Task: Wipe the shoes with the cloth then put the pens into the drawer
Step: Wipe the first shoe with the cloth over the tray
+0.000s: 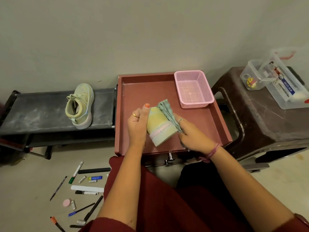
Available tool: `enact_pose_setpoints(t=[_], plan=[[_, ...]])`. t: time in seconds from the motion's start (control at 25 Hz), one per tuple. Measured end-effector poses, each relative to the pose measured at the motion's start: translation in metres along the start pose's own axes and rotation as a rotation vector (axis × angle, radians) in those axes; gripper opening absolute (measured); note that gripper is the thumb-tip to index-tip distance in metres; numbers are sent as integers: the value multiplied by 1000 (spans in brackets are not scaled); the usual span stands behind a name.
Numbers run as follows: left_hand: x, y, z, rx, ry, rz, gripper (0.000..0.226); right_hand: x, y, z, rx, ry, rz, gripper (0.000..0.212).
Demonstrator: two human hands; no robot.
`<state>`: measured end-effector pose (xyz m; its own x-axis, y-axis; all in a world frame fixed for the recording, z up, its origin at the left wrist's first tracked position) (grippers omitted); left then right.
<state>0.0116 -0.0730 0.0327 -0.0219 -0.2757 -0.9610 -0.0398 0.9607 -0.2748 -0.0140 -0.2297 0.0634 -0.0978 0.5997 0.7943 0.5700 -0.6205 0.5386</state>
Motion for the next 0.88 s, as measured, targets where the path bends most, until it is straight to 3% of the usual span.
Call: enact_pose_setpoints(t=[0.16, 0.28, 0.4, 0.52, 0.68, 0.76, 0.88], plan=[[-5, 5, -4, 74, 0, 100, 29, 30, -5, -7, 169, 118, -132, 83], [-9, 1, -8, 79, 37, 262, 34, 14, 10, 4, 209, -44, 6, 78], [-13, 2, -10, 37, 60, 296, 25, 28, 4, 6, 174, -64, -77, 79], [-17, 11, -8, -13, 97, 274, 25, 48, -17, 3, 141, 136, -245, 83], [-13, 16, -9, -103, 181, 179, 24, 19, -5, 22, 155, -47, 24, 81], [-11, 15, -12, -130, 199, 128, 25, 12, -7, 25, 107, -77, 37, 78], [-8, 21, -11, -157, 198, 61, 26, 40, -32, 13, 20, 124, -86, 80]])
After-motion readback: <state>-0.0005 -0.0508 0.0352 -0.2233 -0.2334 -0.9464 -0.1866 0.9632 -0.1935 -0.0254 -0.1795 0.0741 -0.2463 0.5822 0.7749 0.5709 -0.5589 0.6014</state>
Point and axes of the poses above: each hand's wrist, its own z-axis towards the middle knuckle, its own y-axis out of the back of the hand, x = y × z, the point moved 6 cm from there along z, towards the middle knuckle, and after that the axes turned 12 degrees about x, right-handed, at the moved point
